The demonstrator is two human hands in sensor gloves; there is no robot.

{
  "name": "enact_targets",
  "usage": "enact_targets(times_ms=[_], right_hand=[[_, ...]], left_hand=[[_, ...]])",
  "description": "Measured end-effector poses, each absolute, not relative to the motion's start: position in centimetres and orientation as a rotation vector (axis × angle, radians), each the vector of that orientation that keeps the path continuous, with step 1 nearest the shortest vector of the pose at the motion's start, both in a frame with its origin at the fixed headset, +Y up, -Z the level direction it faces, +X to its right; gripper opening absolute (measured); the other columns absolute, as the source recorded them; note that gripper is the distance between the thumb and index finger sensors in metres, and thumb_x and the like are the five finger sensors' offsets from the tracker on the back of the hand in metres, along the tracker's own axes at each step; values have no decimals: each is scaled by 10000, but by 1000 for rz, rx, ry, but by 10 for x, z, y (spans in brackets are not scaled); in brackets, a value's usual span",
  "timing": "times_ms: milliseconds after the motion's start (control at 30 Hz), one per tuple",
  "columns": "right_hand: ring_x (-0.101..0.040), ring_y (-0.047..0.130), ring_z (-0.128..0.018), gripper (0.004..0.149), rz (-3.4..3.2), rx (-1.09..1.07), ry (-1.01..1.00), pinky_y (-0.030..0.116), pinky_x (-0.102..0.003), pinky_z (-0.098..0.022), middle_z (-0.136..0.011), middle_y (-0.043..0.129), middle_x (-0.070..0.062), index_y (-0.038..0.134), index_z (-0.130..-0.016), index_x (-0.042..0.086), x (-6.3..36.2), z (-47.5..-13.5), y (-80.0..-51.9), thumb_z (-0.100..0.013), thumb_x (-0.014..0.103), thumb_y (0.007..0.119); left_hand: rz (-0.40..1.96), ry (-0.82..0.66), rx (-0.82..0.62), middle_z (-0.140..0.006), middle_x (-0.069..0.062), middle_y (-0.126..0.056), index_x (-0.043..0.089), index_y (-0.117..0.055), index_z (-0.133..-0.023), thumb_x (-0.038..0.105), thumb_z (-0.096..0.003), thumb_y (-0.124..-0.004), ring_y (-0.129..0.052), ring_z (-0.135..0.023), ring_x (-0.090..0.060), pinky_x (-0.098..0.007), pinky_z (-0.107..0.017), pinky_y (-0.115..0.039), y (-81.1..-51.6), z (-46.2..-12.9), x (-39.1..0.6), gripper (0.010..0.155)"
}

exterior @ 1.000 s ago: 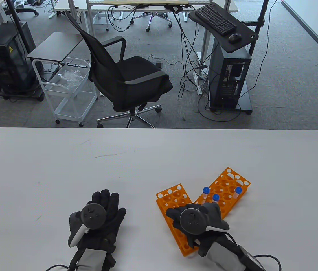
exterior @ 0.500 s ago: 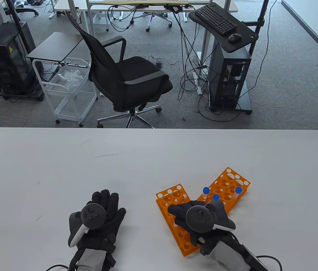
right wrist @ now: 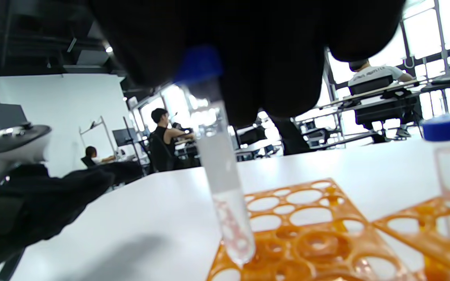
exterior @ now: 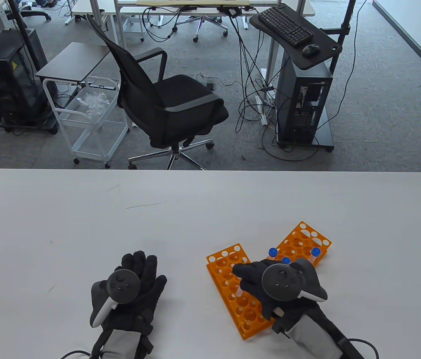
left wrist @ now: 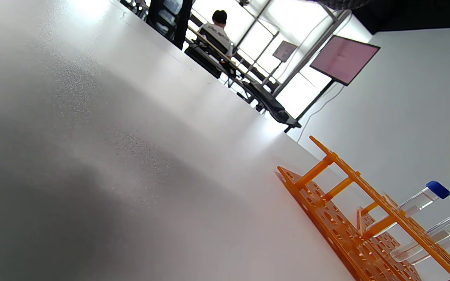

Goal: Transfer 4 test tubes between racks (Right hand only)

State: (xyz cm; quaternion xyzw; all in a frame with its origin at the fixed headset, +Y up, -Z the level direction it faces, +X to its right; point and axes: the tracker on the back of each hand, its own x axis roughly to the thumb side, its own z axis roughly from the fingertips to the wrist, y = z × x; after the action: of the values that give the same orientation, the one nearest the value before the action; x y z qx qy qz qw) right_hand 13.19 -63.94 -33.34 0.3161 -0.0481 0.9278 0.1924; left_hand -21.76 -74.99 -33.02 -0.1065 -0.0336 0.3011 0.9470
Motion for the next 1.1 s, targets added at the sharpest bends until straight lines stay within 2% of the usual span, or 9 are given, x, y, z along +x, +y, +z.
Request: enact_targets(times_ms=[367,1100], right_hand=[[-425,931,-629,470,2656,731,-117,684,-631,-526,-749,983,-183,859,-866,79,168,-342,-622,-448,293,847],[-432,935,-628,465,2747,539,-16,683,-638,-525,-745,989,-194,865,-863,76,204,-354,-620,-441,273,858]], left_hand=[[613,-68,-217,-1184,122,31,410,-175,-1145,638,-573,-457,201,-1049,-111,-404,-776,120,-750,-330,-218,677],[613,-68,-217,-1184,122,30,408,-176,-1145,637,-574,-457,201,-1049,-112,-405,-776,119,-750,-330,-218,677]])
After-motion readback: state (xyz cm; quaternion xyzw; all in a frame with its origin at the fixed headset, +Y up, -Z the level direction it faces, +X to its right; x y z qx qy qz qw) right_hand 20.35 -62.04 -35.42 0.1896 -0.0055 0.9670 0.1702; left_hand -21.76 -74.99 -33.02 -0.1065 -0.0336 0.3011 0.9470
